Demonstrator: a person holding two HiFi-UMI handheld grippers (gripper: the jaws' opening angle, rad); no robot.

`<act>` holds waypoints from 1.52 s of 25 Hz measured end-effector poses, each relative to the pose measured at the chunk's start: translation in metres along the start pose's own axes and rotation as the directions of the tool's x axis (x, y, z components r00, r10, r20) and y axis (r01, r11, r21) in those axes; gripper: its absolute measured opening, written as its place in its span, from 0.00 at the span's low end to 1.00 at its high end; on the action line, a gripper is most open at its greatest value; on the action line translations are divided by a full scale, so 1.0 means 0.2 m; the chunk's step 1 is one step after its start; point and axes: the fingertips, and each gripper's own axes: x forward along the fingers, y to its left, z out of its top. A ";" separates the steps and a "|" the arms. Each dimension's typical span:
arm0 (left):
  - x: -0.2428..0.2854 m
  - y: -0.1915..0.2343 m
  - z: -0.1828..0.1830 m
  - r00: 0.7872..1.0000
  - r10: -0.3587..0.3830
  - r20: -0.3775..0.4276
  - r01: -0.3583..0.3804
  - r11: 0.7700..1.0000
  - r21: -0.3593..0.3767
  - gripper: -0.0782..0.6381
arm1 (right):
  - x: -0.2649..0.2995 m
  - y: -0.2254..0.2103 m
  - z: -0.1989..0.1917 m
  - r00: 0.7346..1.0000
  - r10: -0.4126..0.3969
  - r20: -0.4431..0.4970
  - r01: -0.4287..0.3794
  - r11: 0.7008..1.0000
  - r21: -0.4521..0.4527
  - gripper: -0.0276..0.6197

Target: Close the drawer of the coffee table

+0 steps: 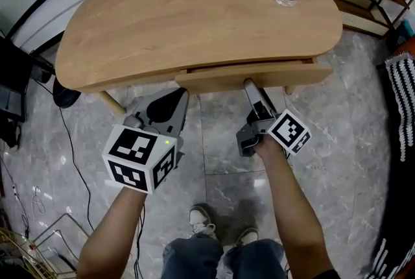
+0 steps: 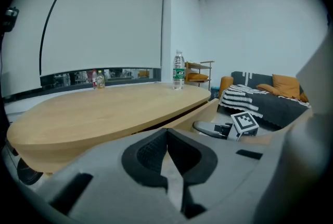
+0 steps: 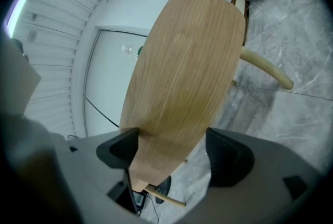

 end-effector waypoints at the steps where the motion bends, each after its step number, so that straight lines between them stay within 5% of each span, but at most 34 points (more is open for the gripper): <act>1: 0.01 0.02 0.00 1.000 0.001 0.000 -0.001 1.000 0.005 0.11 | 0.02 0.00 0.01 1.000 0.002 0.006 -0.002 1.000 -0.001 0.64; 25: 0.11 0.16 0.05 1.000 -0.007 0.022 0.006 0.999 0.039 0.11 | 0.22 -0.06 0.09 0.999 -0.038 0.013 0.038 0.999 -0.002 0.64; 31: -0.03 0.13 0.14 1.000 0.007 -0.008 -0.007 1.000 0.031 0.11 | 0.12 0.07 0.08 0.997 -0.073 -0.041 0.070 0.995 -0.065 0.59; 38: -0.26 0.10 0.47 1.000 0.023 -0.014 -0.023 1.000 0.001 0.11 | -0.06 0.45 0.23 0.984 -0.125 -0.124 0.104 0.981 -0.163 0.55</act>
